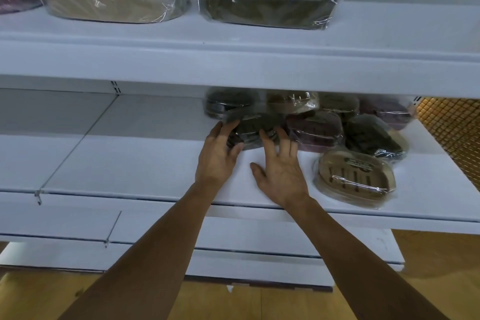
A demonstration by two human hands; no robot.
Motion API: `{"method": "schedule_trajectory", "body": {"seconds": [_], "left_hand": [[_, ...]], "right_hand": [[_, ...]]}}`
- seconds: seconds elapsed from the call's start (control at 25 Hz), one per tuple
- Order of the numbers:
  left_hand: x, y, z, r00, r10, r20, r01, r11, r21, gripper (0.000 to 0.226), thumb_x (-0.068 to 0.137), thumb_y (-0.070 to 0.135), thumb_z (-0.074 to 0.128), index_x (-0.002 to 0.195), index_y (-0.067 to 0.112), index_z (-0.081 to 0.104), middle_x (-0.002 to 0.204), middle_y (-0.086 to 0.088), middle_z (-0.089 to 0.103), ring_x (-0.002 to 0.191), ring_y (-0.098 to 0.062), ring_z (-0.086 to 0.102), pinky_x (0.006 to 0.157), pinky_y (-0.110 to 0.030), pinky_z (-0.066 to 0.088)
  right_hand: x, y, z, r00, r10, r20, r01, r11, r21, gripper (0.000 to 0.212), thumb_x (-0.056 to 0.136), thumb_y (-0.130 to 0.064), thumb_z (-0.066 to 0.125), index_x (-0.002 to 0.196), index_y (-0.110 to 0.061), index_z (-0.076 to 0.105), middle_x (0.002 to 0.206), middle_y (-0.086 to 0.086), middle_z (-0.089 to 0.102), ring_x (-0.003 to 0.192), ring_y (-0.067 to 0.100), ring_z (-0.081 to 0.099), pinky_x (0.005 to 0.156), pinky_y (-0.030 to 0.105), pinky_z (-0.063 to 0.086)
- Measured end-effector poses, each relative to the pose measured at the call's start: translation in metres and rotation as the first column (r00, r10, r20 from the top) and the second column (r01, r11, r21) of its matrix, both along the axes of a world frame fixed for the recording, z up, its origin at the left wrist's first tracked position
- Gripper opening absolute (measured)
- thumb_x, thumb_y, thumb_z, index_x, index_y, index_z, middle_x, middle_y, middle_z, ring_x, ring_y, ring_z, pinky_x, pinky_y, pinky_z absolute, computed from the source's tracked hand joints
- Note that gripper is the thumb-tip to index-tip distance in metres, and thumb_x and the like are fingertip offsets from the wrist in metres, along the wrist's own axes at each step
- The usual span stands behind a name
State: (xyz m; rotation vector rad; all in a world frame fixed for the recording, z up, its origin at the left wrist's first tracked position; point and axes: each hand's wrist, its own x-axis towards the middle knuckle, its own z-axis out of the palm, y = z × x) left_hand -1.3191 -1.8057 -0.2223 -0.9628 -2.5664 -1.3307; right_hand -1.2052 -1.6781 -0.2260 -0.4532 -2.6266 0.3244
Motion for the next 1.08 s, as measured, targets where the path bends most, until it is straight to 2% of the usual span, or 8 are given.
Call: {"method": "schedule_trajectory", "body": {"seconds": [0.08,0.16,0.36,0.52,0.68,0.72,0.88,1.08], "left_hand": [[0.003,-0.005,0.001,1.0,0.015,0.027,-0.016,0.999,0.031,0.052,0.093,0.024,0.066,0.14,0.036,0.046,0.131,0.001,0.054,0.103,-0.011,0.056,0.091,-0.025,0.049],[0.007,-0.012,0.002,0.998,0.011,0.065,-0.013,0.999,0.036,0.049,0.093,0.023,0.066,0.138,0.035,0.049,0.131,0.003,0.055,0.105,-0.01,0.057,0.092,-0.021,0.047],[0.02,-0.034,-0.001,0.99,-0.06,0.131,0.05,0.995,0.081,0.047,0.089,0.021,0.071,0.13,0.034,0.053,0.132,0.008,0.055,0.113,-0.011,0.058,0.099,-0.028,0.049],[0.029,-0.048,0.004,0.973,-0.073,0.219,0.049,0.992,0.113,0.065,0.079,0.024,0.082,0.133,0.036,0.049,0.131,0.011,0.053,0.109,0.001,0.055,0.095,-0.017,0.048],[0.047,-0.062,0.008,0.961,-0.145,0.235,0.147,0.989,0.009,0.086,0.076,0.032,0.085,0.147,0.037,0.036,0.136,0.01,0.043,0.118,-0.002,0.047,0.093,-0.004,0.037],[0.052,-0.065,0.009,0.959,-0.164,0.232,0.169,0.986,-0.002,0.087,0.076,0.031,0.085,0.147,0.037,0.036,0.137,0.01,0.043,0.12,-0.002,0.045,0.095,-0.004,0.037],[0.072,-0.08,0.015,0.947,-0.216,0.236,0.213,0.976,0.038,0.084,0.078,0.023,0.084,0.147,0.032,0.037,0.139,0.012,0.05,0.128,-0.007,0.047,0.109,-0.027,0.043],[0.098,-0.104,0.045,0.962,-0.228,0.15,0.234,0.972,-0.022,0.083,0.082,0.029,0.08,0.151,0.034,0.033,0.14,0.017,0.047,0.126,0.0,0.044,0.103,-0.015,0.038]], "right_hand": [[0.003,-0.001,0.002,0.999,-0.004,-0.045,0.002,0.999,-0.036,0.08,0.086,-0.035,0.064,0.153,-0.021,0.023,0.156,0.016,0.014,0.137,0.037,0.022,0.108,0.043,0.036],[0.004,0.0,0.002,0.998,-0.012,-0.069,0.006,0.997,-0.076,0.084,0.086,-0.035,0.067,0.154,-0.021,0.021,0.154,0.017,0.016,0.136,0.038,0.024,0.105,0.044,0.04],[0.006,0.001,0.0,0.999,0.033,-0.029,-0.036,0.991,-0.126,0.086,0.084,-0.043,0.069,0.154,-0.022,0.023,0.15,0.014,0.026,0.133,0.033,0.029,0.106,0.045,0.041],[0.027,-0.011,0.004,0.998,0.032,-0.059,-0.047,0.959,-0.281,0.084,0.081,-0.036,0.075,0.149,-0.028,0.027,0.144,0.007,0.024,0.127,0.026,0.042,0.097,0.041,0.051],[0.056,-0.026,0.004,0.998,0.014,-0.058,-0.032,0.942,-0.333,0.086,0.08,-0.033,0.077,0.148,-0.029,0.025,0.146,0.008,0.027,0.129,0.026,0.042,0.1,0.039,0.049],[0.062,-0.031,0.006,0.998,0.014,-0.059,-0.034,0.939,-0.342,0.085,0.081,-0.033,0.076,0.148,-0.031,0.023,0.148,0.006,0.029,0.131,0.025,0.04,0.102,0.041,0.048],[0.085,-0.048,0.02,1.0,0.017,-0.023,-0.025,0.93,-0.367,0.089,0.082,-0.031,0.076,0.15,-0.033,0.019,0.147,-0.003,0.038,0.131,0.02,0.037,0.105,0.039,0.043],[0.119,-0.067,0.048,1.0,0.014,0.012,-0.008,0.927,-0.375,0.087,0.087,-0.035,0.072,0.153,-0.036,0.015,0.147,-0.001,0.035,0.13,0.018,0.043,0.104,0.03,0.041]]}}
